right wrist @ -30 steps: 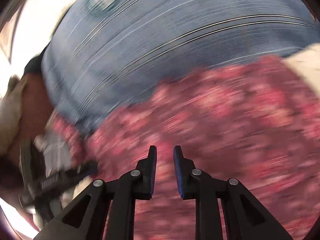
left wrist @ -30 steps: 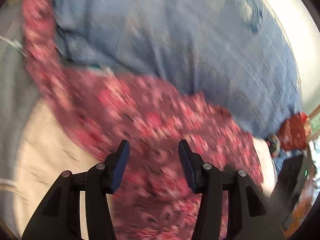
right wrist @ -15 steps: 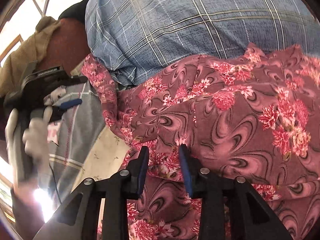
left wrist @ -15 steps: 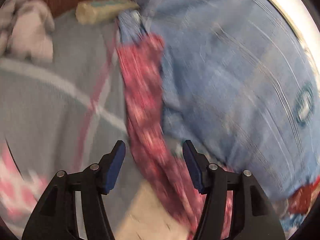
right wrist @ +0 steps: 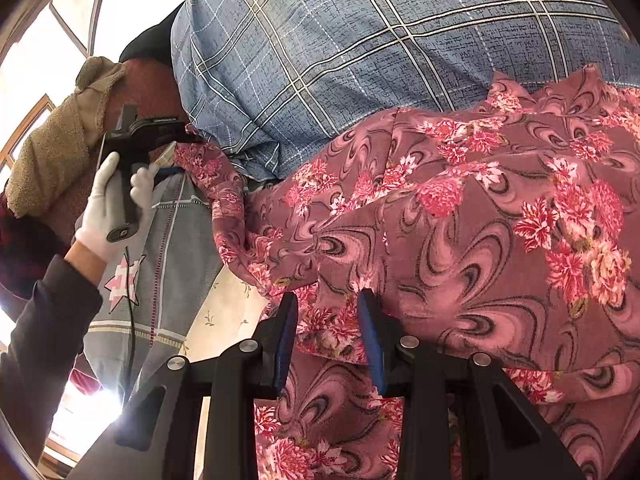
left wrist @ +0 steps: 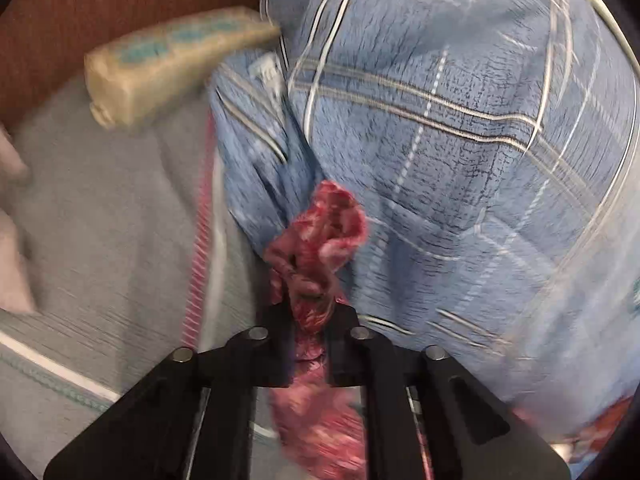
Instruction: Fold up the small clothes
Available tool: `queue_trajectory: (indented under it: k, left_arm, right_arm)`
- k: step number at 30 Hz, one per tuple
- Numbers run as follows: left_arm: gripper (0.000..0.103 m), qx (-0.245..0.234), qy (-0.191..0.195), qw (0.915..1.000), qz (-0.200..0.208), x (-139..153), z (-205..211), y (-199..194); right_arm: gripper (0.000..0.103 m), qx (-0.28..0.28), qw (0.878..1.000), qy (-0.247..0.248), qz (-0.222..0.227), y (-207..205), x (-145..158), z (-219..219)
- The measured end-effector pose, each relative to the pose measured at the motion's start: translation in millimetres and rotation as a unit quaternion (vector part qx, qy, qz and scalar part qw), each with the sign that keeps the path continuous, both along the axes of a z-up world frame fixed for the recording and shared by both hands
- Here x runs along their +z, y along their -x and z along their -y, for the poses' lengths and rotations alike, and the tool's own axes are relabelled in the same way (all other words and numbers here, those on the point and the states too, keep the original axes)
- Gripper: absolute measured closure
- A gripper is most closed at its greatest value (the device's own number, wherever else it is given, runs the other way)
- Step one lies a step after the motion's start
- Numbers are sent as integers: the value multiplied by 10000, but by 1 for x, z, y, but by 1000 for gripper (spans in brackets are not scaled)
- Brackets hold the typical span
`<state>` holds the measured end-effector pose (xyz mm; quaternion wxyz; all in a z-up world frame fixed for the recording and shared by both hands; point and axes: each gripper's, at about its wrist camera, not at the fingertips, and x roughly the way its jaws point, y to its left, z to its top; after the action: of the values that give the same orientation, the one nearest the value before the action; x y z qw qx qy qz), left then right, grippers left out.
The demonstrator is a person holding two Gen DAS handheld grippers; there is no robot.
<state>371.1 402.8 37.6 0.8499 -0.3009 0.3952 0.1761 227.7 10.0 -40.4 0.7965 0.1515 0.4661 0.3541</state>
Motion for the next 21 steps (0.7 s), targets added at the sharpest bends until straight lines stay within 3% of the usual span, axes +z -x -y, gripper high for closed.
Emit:
queue_trajectory:
  k: [4, 11, 15, 18, 21]
  left_arm:
    - [96, -44, 420, 9978, 510, 18, -5, 34]
    - [96, -631, 161, 9939, 889, 77, 29, 98]
    - [96, -1201, 11, 9873, 1040, 102, 90, 103]
    - [96, -1695, -17, 9797, 1069, 109, 146, 100]
    - [96, -2281, 24, 9686, 985, 97, 215, 84]
  right_arm:
    - [70, -3, 10000, -13, -5, 0, 0, 1]
    - [70, -26, 10000, 8, -62, 0, 2, 0]
    - [71, -142, 9997, 164, -141, 1, 14, 4]
    - [69, -497, 9987, 149, -20, 9, 29, 33]
    - [66, -1009, 9918, 717, 316, 18, 43, 76]
